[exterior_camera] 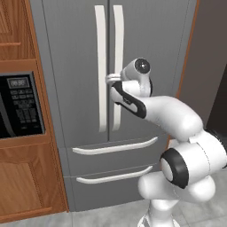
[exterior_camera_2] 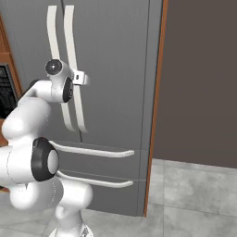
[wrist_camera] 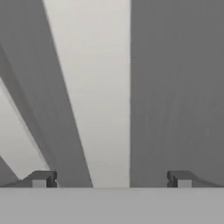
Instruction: Retrieve the sausage and cheese from the fridge and place them on the cutting board on the counter.
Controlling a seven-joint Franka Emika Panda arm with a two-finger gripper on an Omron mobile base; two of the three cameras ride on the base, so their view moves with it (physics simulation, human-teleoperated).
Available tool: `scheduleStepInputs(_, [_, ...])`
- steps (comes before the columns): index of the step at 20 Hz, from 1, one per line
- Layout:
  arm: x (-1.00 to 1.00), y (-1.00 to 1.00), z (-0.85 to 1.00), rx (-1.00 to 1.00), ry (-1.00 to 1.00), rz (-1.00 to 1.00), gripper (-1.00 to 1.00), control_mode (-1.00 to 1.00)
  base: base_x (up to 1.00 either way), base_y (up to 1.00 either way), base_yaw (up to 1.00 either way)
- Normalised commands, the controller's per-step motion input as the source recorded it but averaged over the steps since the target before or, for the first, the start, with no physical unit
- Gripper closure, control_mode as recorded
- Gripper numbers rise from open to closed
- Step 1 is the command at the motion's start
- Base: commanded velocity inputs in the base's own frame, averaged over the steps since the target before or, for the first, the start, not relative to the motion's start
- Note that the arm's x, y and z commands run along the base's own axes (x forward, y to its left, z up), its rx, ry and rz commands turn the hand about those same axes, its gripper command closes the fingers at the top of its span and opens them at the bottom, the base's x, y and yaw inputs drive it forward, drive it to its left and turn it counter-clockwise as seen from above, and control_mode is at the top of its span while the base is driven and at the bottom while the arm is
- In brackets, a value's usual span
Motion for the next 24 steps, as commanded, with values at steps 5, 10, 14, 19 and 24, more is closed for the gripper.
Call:
scheduleStepInputs(5, [0.45, 0.18, -0.03, -0.01, -0.01, -0.04, -1.00, -1.00, 0.00, 0.00, 0.00])
scheduleStepInputs(10, [0.45, 0.15, 0.00, 0.00, 0.00, -0.05, -1.00, -1.00, 0.00, 0.00, 0.00])
scheduleStepInputs(14, [0.54, -0.01, -0.07, 0.00, 0.02, 0.00, 1.00, -1.00, 0.00, 0.00, 0.00])
scheduleStepInputs(19, [0.56, -0.04, -0.12, 0.00, 0.00, 0.00, 1.00, -1.00, 0.00, 0.00, 0.00])
scheduleStepInputs(24, [0.58, -0.12, -0.12, 0.00, 0.00, 0.00, 1.00, -1.00, 0.00, 0.00, 0.00])
